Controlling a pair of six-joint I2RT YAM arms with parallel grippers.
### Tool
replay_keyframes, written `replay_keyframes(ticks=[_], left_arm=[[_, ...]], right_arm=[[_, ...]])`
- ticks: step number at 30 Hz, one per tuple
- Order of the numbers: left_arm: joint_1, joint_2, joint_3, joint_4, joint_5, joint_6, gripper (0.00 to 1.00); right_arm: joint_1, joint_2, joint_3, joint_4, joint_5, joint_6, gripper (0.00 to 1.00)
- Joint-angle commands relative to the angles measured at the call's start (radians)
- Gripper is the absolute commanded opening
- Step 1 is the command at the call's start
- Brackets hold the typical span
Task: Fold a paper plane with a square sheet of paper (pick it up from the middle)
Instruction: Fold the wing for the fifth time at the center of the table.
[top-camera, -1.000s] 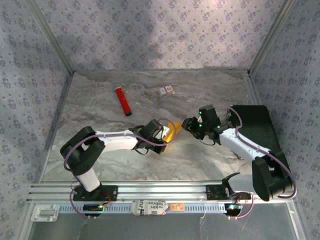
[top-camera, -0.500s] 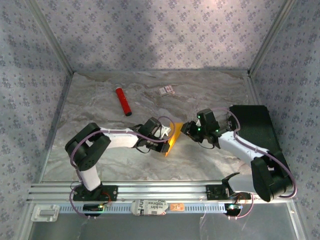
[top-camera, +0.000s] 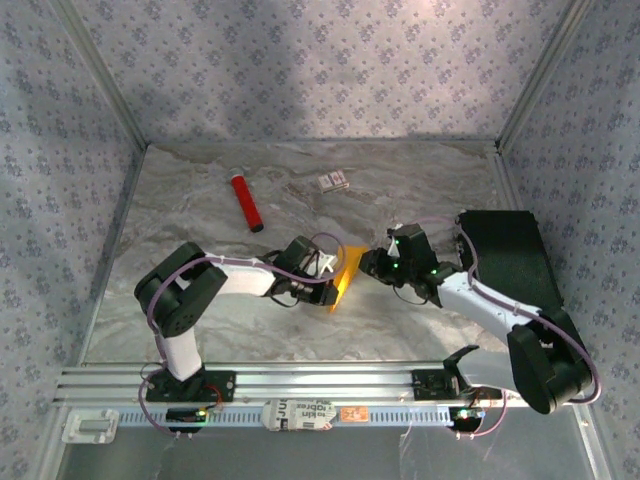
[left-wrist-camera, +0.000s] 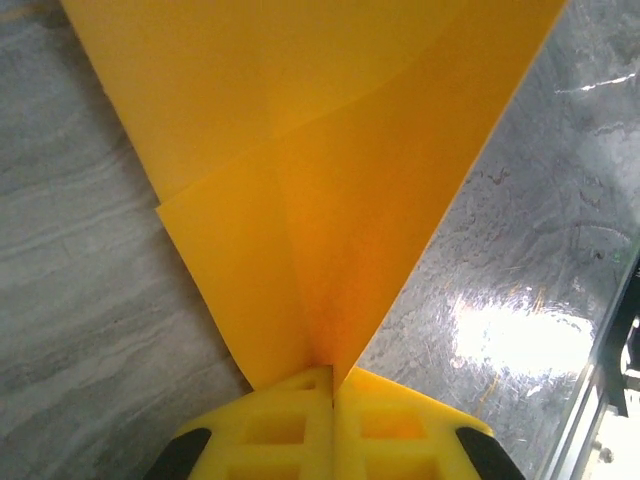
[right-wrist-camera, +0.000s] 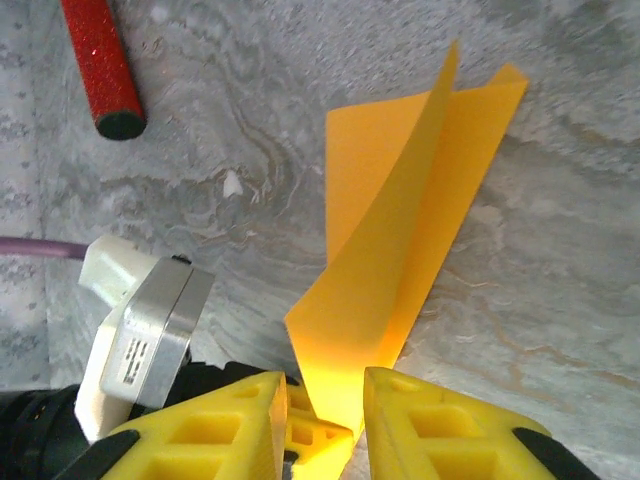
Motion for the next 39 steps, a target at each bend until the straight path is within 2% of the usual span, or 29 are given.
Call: replay_keyframes(ticks=[1,4,17,25,39], left_arm=[[0.012,0.036,-0.019,0.021,0.038,-0.022,0.00],[0.016,0.046,-0.019,0.032,0.053,-0.033,0.00],[0.033,0.059,-0.051,0.073,0.080,-0.069,0.00],[0.043,0.065,-0.063,0.088,0.086,-0.087,0.00],[0.070,0.080,-0.065,0.093,0.102,-0.120,0.00]], right_arm=[[0.008,0.041,-0.014,0.051,-0.100,-0.030,0.25],[0.023,0.066,-0.028,0.131,-0.130,-0.028,0.22],[0.036,0.243,0.027,0.257,-0.178,-0.025,0.14],[0.002,0.349,0.060,0.315,-0.226,-0.015,0.14],[-0.032,0.425,0.070,0.363,-0.263,-0.018,0.13]])
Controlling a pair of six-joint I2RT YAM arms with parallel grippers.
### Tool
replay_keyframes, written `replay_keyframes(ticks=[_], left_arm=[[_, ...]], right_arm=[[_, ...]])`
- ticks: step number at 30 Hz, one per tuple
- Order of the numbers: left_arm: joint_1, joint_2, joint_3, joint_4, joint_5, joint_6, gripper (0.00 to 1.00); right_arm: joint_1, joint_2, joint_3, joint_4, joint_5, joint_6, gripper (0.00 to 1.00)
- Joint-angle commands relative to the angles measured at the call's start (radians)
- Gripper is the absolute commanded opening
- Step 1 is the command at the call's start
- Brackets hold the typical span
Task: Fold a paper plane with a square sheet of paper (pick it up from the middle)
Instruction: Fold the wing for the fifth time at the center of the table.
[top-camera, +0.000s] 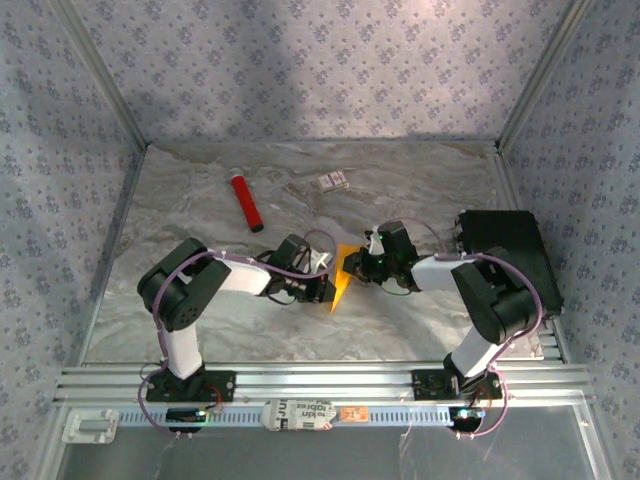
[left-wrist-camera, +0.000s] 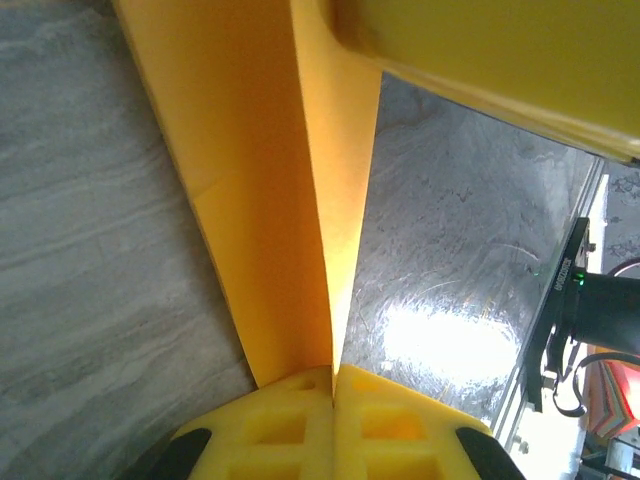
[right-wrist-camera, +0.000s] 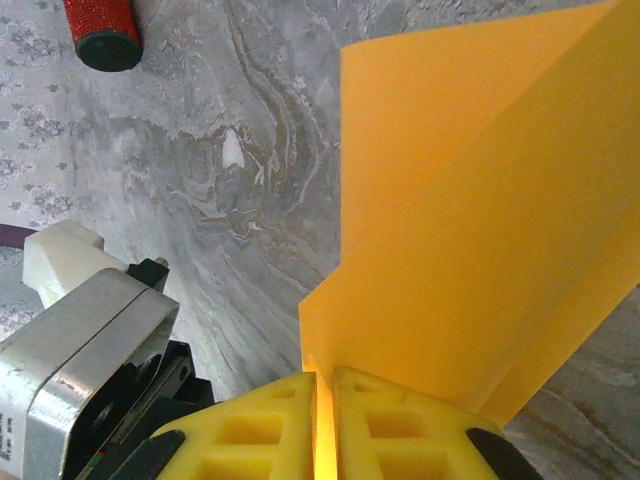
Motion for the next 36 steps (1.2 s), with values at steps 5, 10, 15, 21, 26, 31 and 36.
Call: replay_keyframes(ticks=[5,10,15,21,26,31,36], left_arm=[[0.015,0.052,-0.024,-0.037,-0.030,-0.014,0.00],[0.022,0.061,-0.025,-0.041,-0.025,-0.017,0.00],[0.027,0.067,-0.022,-0.049,-0.026,-0.021,0.00],[0.034,0.070,-0.018,-0.059,-0.026,-0.019,0.00],[0.037,0.073,-0.015,-0.066,-0.025,-0.017,0.00],[0.038,0.076,-0.014,-0.073,-0.023,-0.017,0.00],[0.038,0.078,-0.013,-0.080,-0.022,-0.013,0.00]], right_arm=[[-0.019,0.041,0.029,0.030,-0.034,-0.008,0.13],[-0.027,0.057,0.038,0.030,-0.041,-0.010,0.13],[-0.031,0.072,0.043,0.039,-0.050,-0.010,0.13],[-0.036,0.082,0.041,0.038,-0.049,-0.010,0.13],[-0.039,0.097,0.042,0.030,-0.047,-0.011,0.13],[-0.038,0.115,0.043,0.027,-0.039,-0.012,0.13],[-0.038,0.137,0.044,0.008,-0.025,-0.018,0.13]])
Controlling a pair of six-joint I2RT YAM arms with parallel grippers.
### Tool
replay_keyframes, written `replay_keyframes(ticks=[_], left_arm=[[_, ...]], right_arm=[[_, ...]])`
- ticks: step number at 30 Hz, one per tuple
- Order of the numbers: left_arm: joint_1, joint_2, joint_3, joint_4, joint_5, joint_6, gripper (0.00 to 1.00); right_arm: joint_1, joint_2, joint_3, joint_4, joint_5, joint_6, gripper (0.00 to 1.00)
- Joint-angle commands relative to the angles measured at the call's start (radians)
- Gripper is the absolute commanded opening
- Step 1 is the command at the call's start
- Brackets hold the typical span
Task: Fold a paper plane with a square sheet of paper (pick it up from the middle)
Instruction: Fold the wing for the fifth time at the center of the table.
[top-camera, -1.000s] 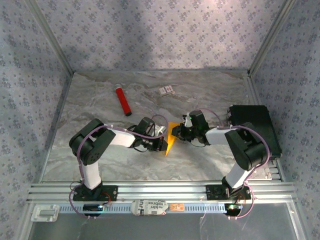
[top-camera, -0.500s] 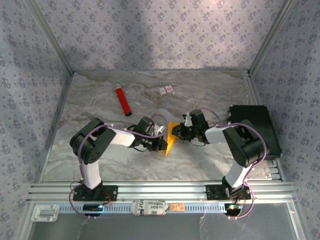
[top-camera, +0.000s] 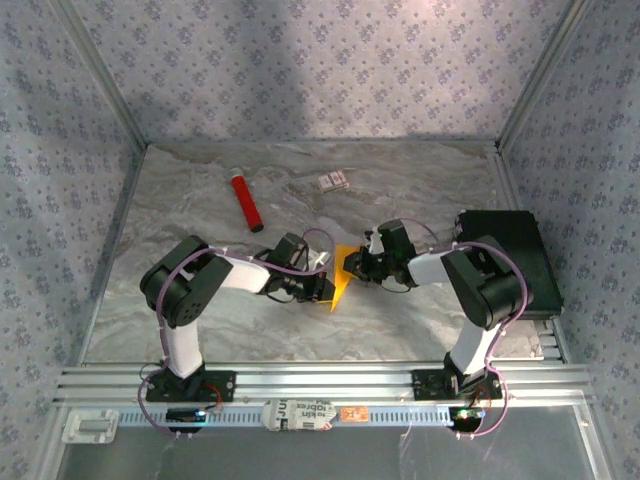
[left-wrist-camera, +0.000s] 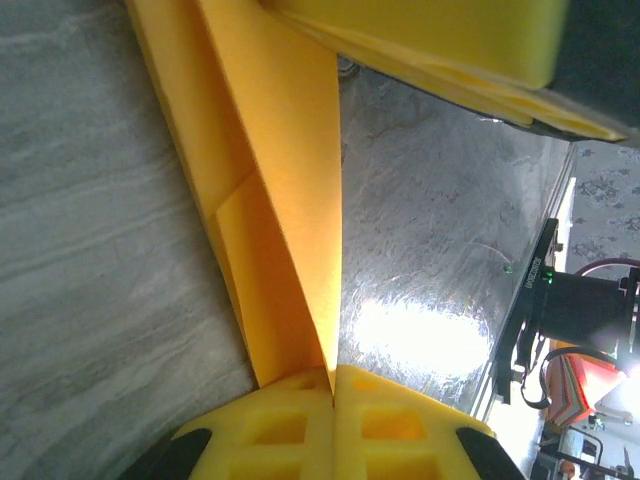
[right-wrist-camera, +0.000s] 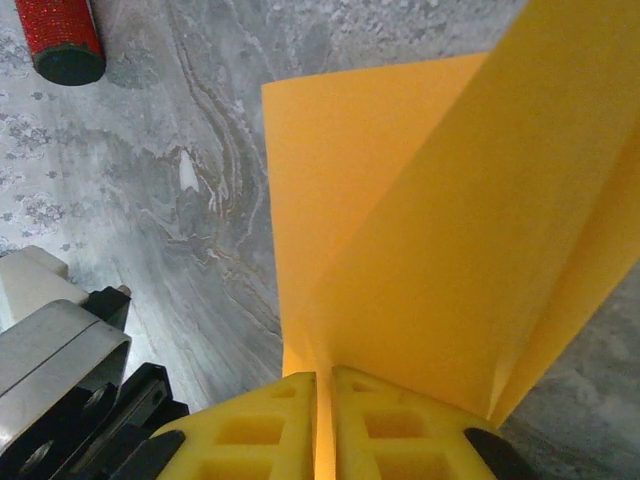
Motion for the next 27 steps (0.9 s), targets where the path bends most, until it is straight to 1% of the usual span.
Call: replay_keyframes(ticks=[1,4,7,14,19,24,27], left_arm=[[0.013,0.051,-0.015,-0.099,-0.085,0.017,0.00],[0.013,0.043,-0.012,-0.103,-0.073,0.018,0.03],[0.013,0.020,-0.003,-0.111,-0.057,0.017,0.12],[0.014,-0.063,0.027,-0.145,-0.069,-0.001,0.21],[0.016,-0.079,0.037,-0.118,-0.076,-0.035,0.29],[0.017,-0.078,0.032,-0.063,-0.063,-0.079,0.32],[0.019,-0.075,0.034,-0.037,-0.065,-0.104,0.30]], right_arm=[[-0.008,0.035,0.015,-0.039,0.019,-0.022,0.13],[-0.007,0.047,0.013,-0.057,0.027,-0.026,0.13],[-0.008,0.055,0.008,-0.066,0.028,-0.028,0.13],[-0.007,0.063,0.005,-0.083,0.033,-0.031,0.13],[-0.003,0.065,0.001,-0.075,0.035,-0.026,0.13],[0.001,0.063,0.001,-0.078,0.034,-0.024,0.13],[0.004,0.063,0.001,-0.083,0.036,-0.024,0.13]])
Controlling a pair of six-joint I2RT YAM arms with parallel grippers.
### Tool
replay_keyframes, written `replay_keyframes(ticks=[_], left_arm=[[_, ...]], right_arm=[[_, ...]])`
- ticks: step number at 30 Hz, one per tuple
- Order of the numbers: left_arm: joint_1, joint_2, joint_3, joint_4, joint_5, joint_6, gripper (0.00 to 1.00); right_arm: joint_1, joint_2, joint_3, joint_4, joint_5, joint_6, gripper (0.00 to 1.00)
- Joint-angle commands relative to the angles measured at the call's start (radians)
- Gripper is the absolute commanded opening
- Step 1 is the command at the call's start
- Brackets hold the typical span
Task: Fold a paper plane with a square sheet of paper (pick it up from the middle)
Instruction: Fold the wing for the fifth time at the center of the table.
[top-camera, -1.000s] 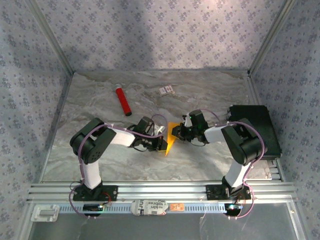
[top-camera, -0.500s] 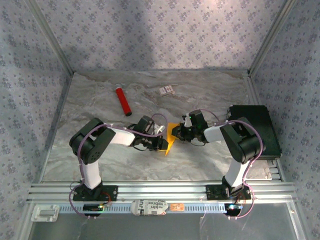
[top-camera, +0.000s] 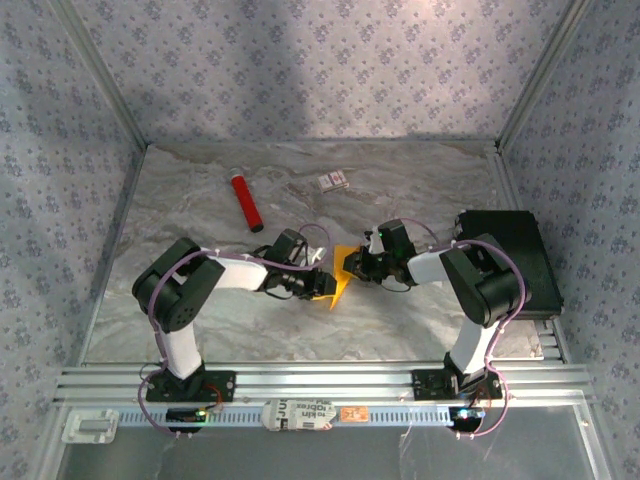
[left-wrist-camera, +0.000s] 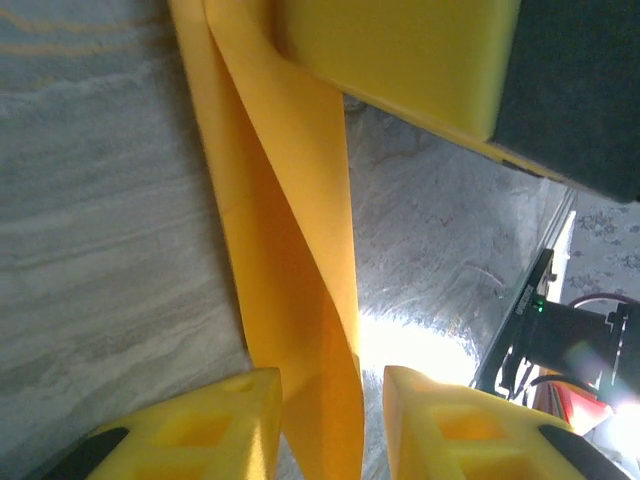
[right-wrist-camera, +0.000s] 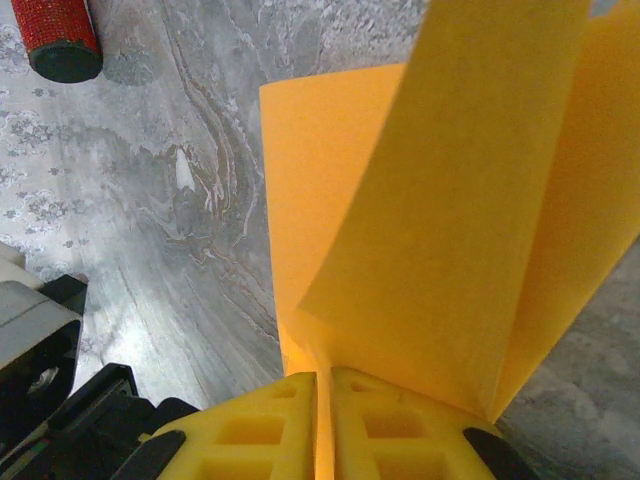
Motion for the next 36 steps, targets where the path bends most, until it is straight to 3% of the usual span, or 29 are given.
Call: replay_keyframes(ticks=[1,7,30,36], left_arm=[[0.012,-0.020,0.012,0.041,-0.019,-0.037,0.29],[0.011,-0.013,-0.004,0.073,-0.012,-0.060,0.17],[0.011,0.039,-0.005,0.073,0.073,-0.063,0.20],[0.011,0.048,-0.011,0.071,0.090,-0.059,0.08]], right_arm=[[0.009,0.047,-0.006,-0.081,0.054,-0.020,0.13],[0.013,0.047,-0.002,-0.087,0.057,-0.021,0.13],[0.019,0.052,0.002,-0.090,0.065,-0.016,0.13],[0.019,0.055,0.002,-0.092,0.067,-0.015,0.13]])
